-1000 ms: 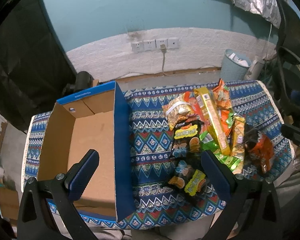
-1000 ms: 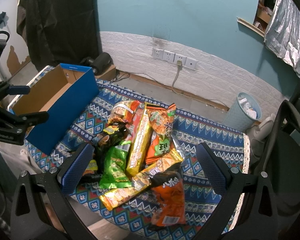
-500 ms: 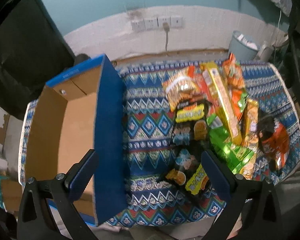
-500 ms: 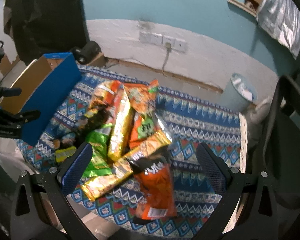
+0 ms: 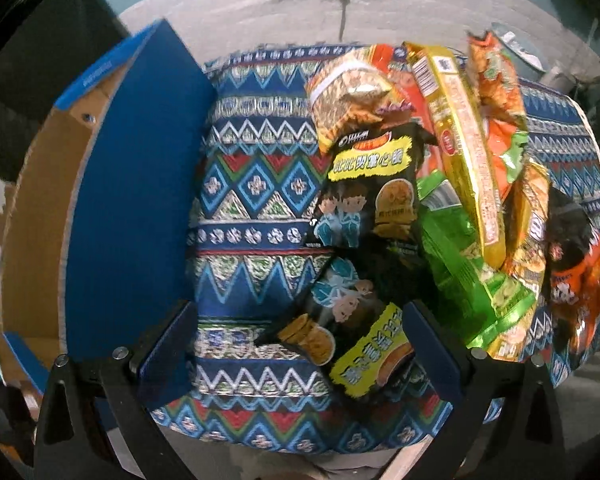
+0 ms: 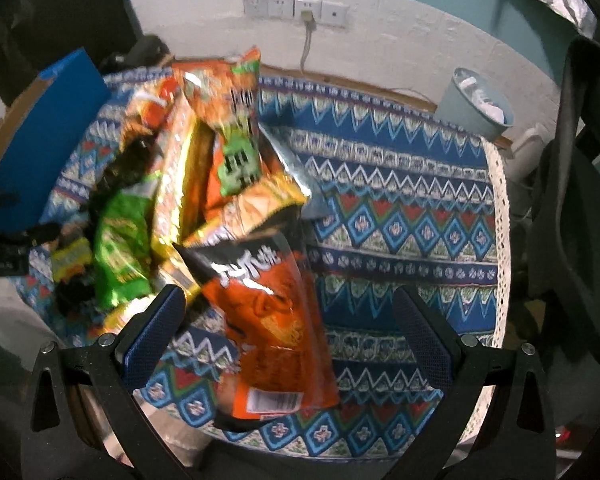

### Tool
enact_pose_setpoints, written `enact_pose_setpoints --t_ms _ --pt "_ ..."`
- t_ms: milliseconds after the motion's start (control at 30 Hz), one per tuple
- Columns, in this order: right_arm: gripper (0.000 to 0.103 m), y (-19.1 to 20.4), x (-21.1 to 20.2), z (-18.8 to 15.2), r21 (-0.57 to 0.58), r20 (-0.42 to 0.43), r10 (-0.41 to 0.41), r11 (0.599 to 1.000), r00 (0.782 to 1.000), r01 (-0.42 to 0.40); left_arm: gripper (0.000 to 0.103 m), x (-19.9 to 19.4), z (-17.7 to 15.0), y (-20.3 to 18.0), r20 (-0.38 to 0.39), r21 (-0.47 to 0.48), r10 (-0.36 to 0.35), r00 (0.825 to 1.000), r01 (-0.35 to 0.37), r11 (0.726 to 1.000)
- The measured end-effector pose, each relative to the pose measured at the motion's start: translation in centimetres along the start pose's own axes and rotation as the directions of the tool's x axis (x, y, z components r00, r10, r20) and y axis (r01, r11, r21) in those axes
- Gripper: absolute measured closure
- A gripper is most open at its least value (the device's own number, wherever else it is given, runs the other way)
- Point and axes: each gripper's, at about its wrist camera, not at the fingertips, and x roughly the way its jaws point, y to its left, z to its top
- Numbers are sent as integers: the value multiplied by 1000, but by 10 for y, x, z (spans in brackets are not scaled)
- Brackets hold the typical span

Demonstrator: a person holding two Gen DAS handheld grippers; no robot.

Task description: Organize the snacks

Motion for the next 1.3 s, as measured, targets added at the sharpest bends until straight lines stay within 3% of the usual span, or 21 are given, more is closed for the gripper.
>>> enact_pose_setpoints --t_ms 233,433,633,700,767,933,1100,1200,1233,1300 --pt "2 5 20 -6 -34 -54 18 999 998 -20 0 35 3 3 -63 -68 -6 998 1 998" --pt "2 9 33 -7 -41 -74 25 999 997 -28 0 51 4 7 -61 -80 -28 998 23 997" --pt "12 10 52 -9 -33 -118 33 999 992 -37 6 76 -3 3 -118 -16 -30 993 28 999" --pt "27 9 57 -11 -29 -135 39 999 990 -43 8 79 -8 -5 -109 28 -5 994 8 1000" --pt "34 9 63 -12 -17 -155 41 999 987 -44 13 80 -10 -11 -103 60 4 995 2 998" --pt "46 8 63 -15 -4 -156 43 999 987 -44 41 76 -11 -15 -74 93 -30 997 36 995" --pt "49 2 59 -16 18 -158 69 998 985 -67 59 66 -8 -13 -55 111 -39 998 44 993" --pt "50 6 49 -16 5 -138 59 998 989 -59 60 43 -6 -9 -33 115 -36 999 40 993" --pt "50 6 44 -15 8 -126 59 998 990 -58 69 38 -5 -9 -22 113 -36 999 39 993" --pt "50 8 36 -13 11 -107 58 998 993 -57 71 28 -3 -4 -8 107 -37 999 38 994"
